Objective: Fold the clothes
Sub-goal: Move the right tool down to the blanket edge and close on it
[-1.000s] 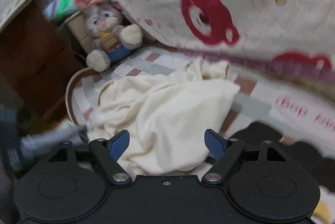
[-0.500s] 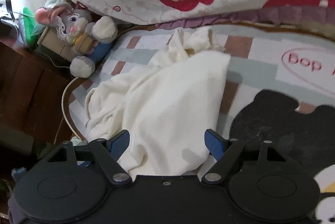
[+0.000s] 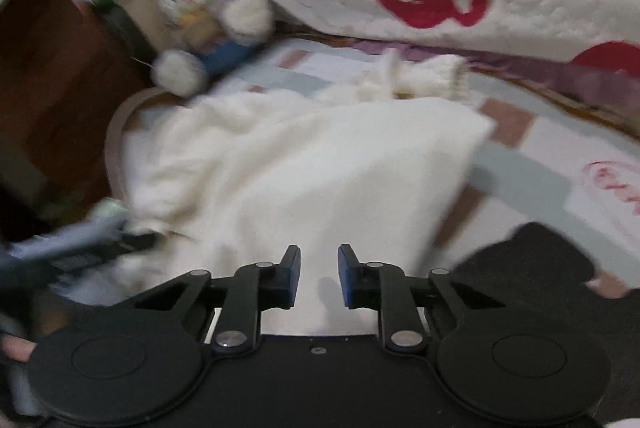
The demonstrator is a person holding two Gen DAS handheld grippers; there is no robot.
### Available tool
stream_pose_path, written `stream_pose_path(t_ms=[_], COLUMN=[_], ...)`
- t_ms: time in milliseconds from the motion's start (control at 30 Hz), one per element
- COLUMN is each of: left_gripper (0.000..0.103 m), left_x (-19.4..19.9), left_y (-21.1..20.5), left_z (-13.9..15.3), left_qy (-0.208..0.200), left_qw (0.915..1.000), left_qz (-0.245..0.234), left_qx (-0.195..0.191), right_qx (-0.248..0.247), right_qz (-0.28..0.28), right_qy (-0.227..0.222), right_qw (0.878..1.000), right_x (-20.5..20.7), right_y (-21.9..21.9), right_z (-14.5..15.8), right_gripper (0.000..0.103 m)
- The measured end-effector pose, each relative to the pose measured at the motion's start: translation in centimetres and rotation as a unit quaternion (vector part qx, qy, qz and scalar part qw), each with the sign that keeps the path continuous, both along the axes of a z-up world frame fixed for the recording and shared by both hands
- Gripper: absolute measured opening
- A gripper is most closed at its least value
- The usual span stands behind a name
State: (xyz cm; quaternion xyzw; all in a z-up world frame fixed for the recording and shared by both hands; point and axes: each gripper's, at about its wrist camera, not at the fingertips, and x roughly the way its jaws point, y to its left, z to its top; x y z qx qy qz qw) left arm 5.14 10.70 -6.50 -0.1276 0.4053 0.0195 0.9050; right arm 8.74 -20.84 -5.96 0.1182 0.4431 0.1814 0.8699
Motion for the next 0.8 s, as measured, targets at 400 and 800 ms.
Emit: stream_pose_path(t_ms=[400, 800], left_gripper=[0.08, 0.08], left_x=[0.6, 1.3], left_y=[3.2, 5.8], left_z=[-3.4, -0.4], left_qy=[0.032, -0.023], left_qw=[0.994, 0.9872], left_qz=[0.049, 0.107], left_qx=[-0.093, -0.116], right_qx=[0.21, 0.278], right_qz=[-0.212, -0.243], right_qy=[0.088, 0.077], right_qw=[0.95, 0.926], right_x=[2.1, 4.4], right_y=[-5.1, -6.6], right_z=[-9.3, -10.1], right_gripper=[0.07, 0.072])
